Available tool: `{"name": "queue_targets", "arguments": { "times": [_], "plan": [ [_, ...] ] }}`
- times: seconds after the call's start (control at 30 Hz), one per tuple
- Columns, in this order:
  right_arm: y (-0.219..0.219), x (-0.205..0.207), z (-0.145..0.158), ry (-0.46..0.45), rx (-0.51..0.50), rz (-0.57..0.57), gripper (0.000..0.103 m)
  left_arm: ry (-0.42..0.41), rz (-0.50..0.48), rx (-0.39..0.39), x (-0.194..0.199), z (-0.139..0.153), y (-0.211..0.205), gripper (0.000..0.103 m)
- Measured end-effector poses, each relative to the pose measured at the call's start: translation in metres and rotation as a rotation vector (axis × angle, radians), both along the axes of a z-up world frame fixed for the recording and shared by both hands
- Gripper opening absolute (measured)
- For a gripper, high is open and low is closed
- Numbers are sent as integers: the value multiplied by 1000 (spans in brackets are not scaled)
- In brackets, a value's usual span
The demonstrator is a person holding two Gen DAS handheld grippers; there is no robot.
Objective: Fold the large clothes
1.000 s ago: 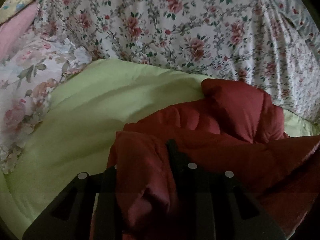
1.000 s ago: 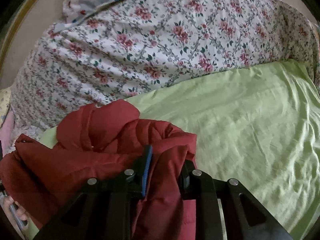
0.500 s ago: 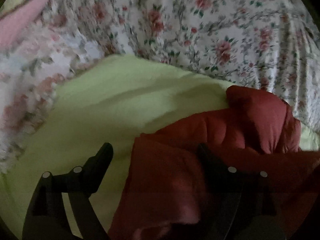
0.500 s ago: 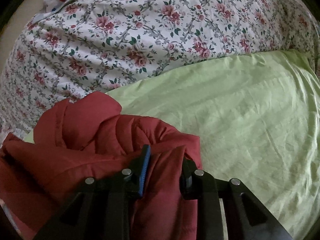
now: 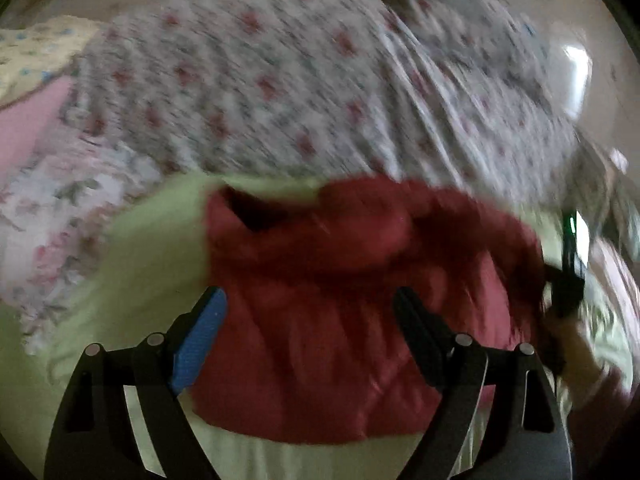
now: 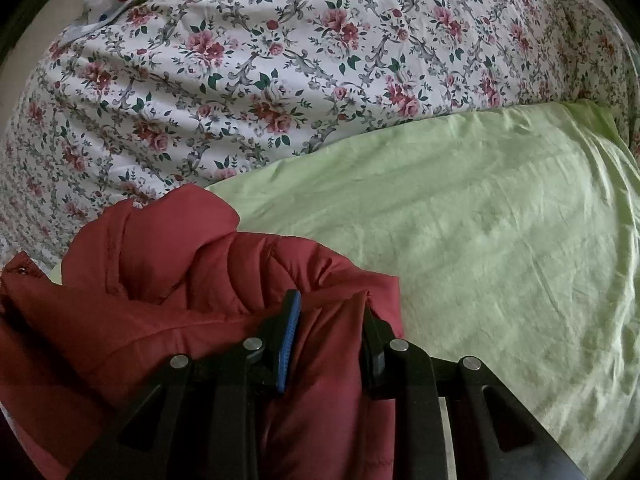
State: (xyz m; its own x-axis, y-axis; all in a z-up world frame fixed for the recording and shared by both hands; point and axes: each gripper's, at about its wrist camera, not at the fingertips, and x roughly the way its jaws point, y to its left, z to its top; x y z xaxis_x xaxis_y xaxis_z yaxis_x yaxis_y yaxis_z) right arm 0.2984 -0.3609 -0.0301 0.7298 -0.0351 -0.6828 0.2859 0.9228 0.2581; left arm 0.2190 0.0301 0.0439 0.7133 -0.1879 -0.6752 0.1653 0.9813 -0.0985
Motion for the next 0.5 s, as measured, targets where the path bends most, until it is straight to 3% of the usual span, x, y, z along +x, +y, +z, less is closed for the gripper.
{"name": "queue_targets", "arguments": {
  "times": [0.1, 0.23, 0.33, 0.4, 0.5],
  "plan": [
    [-1, 0, 2, 0, 2, 0, 24, 71, -25, 53, 10, -33, -27, 84],
    [-3, -11, 15, -28, 15, -7, 25, 103, 33, 148, 33, -69, -48, 85],
    [-6, -30, 34, -83, 46, -15, 40, 95, 76, 186, 48, -80, -53, 91],
    [-5, -56, 57, -168, 23, -26, 63, 94, 88, 200, 55, -82, -53, 93],
    [12, -90, 83, -265, -31, 23, 69, 100, 94, 208, 65, -83, -53, 94]
  ]
}}
